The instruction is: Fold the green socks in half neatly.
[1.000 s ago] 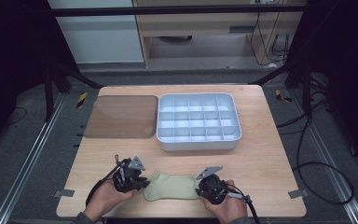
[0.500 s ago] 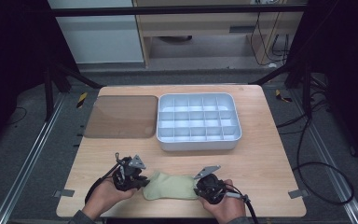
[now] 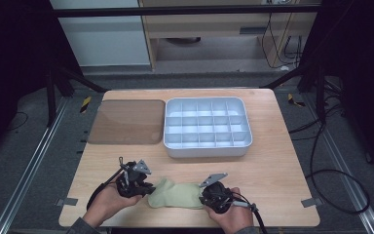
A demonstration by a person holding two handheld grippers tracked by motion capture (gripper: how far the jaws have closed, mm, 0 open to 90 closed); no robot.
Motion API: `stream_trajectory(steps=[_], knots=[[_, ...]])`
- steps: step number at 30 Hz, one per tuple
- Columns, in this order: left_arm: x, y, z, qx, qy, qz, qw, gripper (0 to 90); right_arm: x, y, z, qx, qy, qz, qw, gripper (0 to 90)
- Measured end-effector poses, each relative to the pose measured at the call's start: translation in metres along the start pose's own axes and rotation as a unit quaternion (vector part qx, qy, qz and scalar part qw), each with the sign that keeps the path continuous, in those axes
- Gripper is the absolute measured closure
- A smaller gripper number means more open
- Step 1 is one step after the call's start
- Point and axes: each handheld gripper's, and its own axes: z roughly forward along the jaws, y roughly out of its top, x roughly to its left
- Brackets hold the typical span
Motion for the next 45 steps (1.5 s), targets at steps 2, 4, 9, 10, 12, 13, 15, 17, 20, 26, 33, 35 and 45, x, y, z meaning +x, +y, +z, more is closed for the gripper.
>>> stream_trajectory(steps=[2,4,9,10,12,13,15,17,20,26,33,35,45], knots=[[0.000,0.001,-0.001,0.000,-0.001,-0.004,1.0000,80.8,0.001,0.001,0.000,-0.001,0.002,-0.002,1.0000,87.6],[0.001,0.002,-0.003,0.000,-0.005,-0.007,1.0000,80.7,0.002,0.002,0.001,-0.004,-0.002,-0.003,1.0000,87.6],[0.002,0.004,-0.006,-0.002,-0.010,-0.011,0.9999,80.8,0.005,0.003,0.003,-0.011,0.001,-0.003,0.9999,87.6],[0.002,0.004,-0.007,-0.004,-0.012,-0.012,0.9998,80.7,0.006,0.004,0.003,-0.012,0.003,0.002,0.9999,87.6],[0.001,0.005,-0.008,-0.006,-0.015,-0.012,0.9998,80.7,0.006,0.004,0.004,-0.013,0.003,0.002,0.9999,87.6],[0.001,0.006,-0.009,-0.006,-0.016,-0.011,0.9998,80.7,0.007,0.004,0.004,-0.014,0.003,0.002,0.9999,87.6],[0.000,0.007,-0.010,-0.008,-0.018,-0.011,0.9997,80.7,0.007,0.005,0.005,-0.016,0.006,-0.001,0.9999,87.6],[-0.002,0.008,-0.011,-0.008,-0.023,-0.012,0.9996,80.7,0.008,0.006,0.006,-0.018,0.008,0.002,0.9998,87.6],[-0.004,0.011,-0.011,-0.006,-0.027,-0.013,0.9995,80.7,0.009,0.006,0.008,-0.022,0.010,0.001,0.9997,87.6],[-0.011,0.018,-0.010,-0.008,-0.039,-0.010,0.9992,80.7,0.012,0.009,0.011,-0.029,0.016,0.001,0.9995,87.6],[-0.021,0.028,-0.004,-0.005,-0.046,-0.003,0.9989,80.6,0.014,0.011,0.016,-0.034,0.022,0.001,0.9992,87.6],[-0.023,0.030,-0.002,-0.007,-0.047,-0.004,0.9988,80.5,0.015,0.011,0.016,-0.036,0.024,0.002,0.9991,87.5],[-0.033,0.042,0.007,-0.010,-0.056,0.001,0.9984,80.5,0.016,0.013,0.021,-0.044,0.033,0.008,0.9985,87.5]])
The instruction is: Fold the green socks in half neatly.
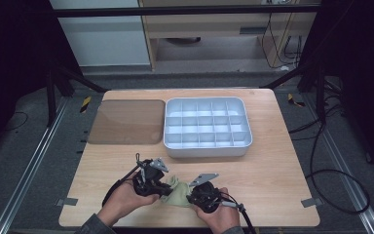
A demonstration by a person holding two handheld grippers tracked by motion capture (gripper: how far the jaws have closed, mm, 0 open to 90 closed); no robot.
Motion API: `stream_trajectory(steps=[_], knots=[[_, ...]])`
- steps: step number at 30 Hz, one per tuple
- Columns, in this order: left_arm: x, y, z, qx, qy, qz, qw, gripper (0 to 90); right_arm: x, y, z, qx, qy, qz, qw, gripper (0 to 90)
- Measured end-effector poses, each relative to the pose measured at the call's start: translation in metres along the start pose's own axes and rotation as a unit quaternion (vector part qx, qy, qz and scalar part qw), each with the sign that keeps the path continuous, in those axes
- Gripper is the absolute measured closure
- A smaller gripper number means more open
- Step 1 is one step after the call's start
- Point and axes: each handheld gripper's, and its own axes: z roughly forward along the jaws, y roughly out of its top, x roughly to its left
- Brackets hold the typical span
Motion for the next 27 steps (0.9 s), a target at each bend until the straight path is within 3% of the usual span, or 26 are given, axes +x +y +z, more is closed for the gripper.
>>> stream_trajectory(steps=[9,15,18,21,27], knots=[[-0.004,0.006,0.007,0.000,0.002,0.001,1.0000,80.5,-0.003,-0.003,0.001,-0.007,0.003,0.011,0.9999,86.6],[-0.003,0.006,0.009,0.003,0.006,0.003,1.0000,80.4,-0.004,-0.005,-0.003,-0.020,0.000,0.017,0.9997,72.3],[-0.004,0.006,0.009,0.005,0.009,0.003,0.9999,80.4,-0.006,-0.008,-0.006,-0.025,-0.004,0.025,0.9993,69.9],[-0.005,0.006,0.010,0.005,0.006,0.006,0.9999,80.3,-0.009,-0.010,-0.007,-0.031,0.000,0.033,0.9990,71.1],[-0.010,0.007,0.011,0.005,0.001,0.012,0.9999,80.3,-0.014,-0.011,-0.003,-0.024,0.014,0.046,0.9985,82.2]])
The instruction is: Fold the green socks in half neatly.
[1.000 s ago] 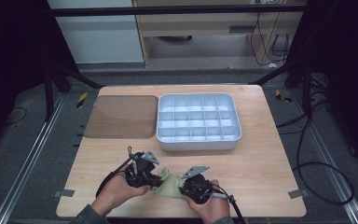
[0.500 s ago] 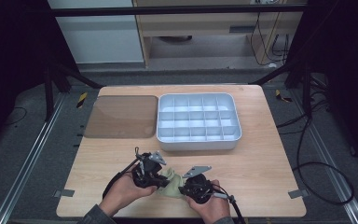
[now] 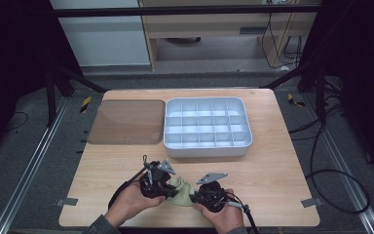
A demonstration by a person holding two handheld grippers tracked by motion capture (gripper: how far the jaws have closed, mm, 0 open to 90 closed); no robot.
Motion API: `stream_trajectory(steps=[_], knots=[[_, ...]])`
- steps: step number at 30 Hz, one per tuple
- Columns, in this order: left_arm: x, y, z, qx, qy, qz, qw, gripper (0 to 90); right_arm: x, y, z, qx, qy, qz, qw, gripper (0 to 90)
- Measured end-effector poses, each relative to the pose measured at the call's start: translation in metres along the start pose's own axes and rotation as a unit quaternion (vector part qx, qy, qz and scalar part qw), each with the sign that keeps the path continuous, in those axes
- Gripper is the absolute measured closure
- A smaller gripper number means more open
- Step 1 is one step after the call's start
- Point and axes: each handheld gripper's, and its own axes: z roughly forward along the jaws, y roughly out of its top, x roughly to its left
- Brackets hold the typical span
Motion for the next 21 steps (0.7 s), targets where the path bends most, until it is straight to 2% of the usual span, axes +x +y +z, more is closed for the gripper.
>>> stream_trajectory(steps=[11,13,21], knots=[[-0.0063,0.0025,0.0014,-0.012,-0.003,0.002,0.9999,80.3,-0.0020,-0.0003,0.0020,0.002,0.003,0.004,1.0000,84.1],[-0.0064,0.0034,0.0034,-0.008,-0.001,0.004,1.0000,80.3,-0.0021,-0.0004,0.0022,0.001,0.004,0.004,1.0000,83.9],[-0.0067,0.0050,0.0094,-0.011,0.009,0.002,0.9999,79.4,-0.0013,-0.0013,0.0004,-0.006,0.000,-0.002,1.0000,74.8]])
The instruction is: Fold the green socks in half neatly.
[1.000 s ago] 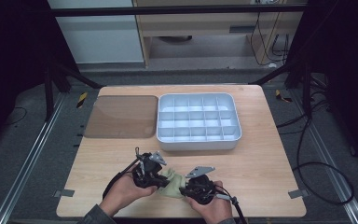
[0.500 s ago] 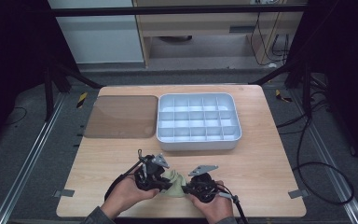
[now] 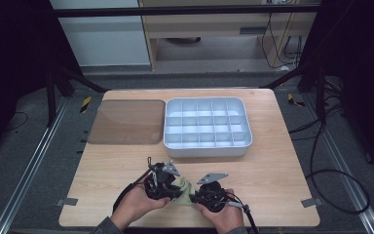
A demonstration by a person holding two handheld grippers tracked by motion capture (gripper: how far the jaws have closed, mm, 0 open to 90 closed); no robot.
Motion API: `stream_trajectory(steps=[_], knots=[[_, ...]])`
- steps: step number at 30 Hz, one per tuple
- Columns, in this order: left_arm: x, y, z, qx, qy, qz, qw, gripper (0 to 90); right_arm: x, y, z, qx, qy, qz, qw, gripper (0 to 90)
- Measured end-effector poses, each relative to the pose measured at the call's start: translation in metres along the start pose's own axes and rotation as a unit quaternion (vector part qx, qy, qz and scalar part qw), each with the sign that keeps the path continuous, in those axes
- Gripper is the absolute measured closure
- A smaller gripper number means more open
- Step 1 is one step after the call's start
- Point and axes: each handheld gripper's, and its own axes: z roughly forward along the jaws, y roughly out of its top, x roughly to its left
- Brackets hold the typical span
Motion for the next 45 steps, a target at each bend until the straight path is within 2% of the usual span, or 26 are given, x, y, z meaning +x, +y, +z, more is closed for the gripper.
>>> stream_trajectory(steps=[4,7,9,12,15,18,21,23,25,28,33,40,45], knots=[[0.000,0.001,0.000,-0.009,0.002,0.003,1.0000,75.8,0.001,0.000,-0.003,0.000,-0.005,0.000,1.0000,64.7],[-0.005,0.001,-0.004,-0.028,0.009,-0.006,0.9996,62.5,0.002,0.000,-0.009,0.002,-0.016,-0.007,0.9998,56.6],[-0.007,0.002,-0.009,-0.036,0.016,-0.002,0.9992,53.8,0.003,0.000,-0.015,0.002,-0.023,-0.007,0.9997,54.1],[-0.009,0.003,-0.018,-0.052,0.025,-0.001,0.9983,46.4,0.001,0.001,-0.023,0.004,-0.033,-0.013,0.9994,52.0],[-0.008,0.003,-0.028,-0.067,0.033,0.000,0.9972,43.0,-0.001,0.001,-0.029,0.002,-0.042,-0.010,0.9991,52.0],[-0.007,0.003,-0.036,-0.079,0.038,-0.001,0.9962,42.1,-0.004,0.003,-0.035,-0.006,-0.049,-0.007,0.9988,52.8],[-0.005,0.000,-0.037,-0.072,0.057,0.005,0.9958,42.2,-0.003,0.007,-0.039,-0.011,-0.051,-0.008,0.9986,52.8],[-0.002,-0.003,-0.034,-0.066,0.066,0.004,0.9956,42.3,0.000,0.011,-0.039,-0.015,-0.051,-0.011,0.9985,52.8],[0.001,-0.008,-0.032,-0.063,0.065,0.001,0.9959,42.1,0.005,0.015,-0.040,-0.019,-0.049,-0.016,0.9985,52.8],[0.004,-0.014,-0.029,-0.058,0.074,0.000,0.9956,42.2,0.011,0.022,-0.039,-0.020,-0.046,-0.025,0.9984,52.3],[0.008,-0.025,-0.028,-0.062,0.084,-0.008,0.9945,43.0,0.018,0.030,-0.036,-0.027,-0.050,-0.028,0.9980,50.9],[0.010,-0.043,-0.014,-0.046,0.078,-0.020,0.9957,44.2,0.022,0.028,-0.023,-0.020,-0.050,-0.024,0.9983,50.7],[0.007,-0.043,-0.006,-0.044,0.076,-0.019,0.9959,44.2,0.023,0.028,-0.015,-0.018,-0.056,-0.019,0.9981,48.1]])
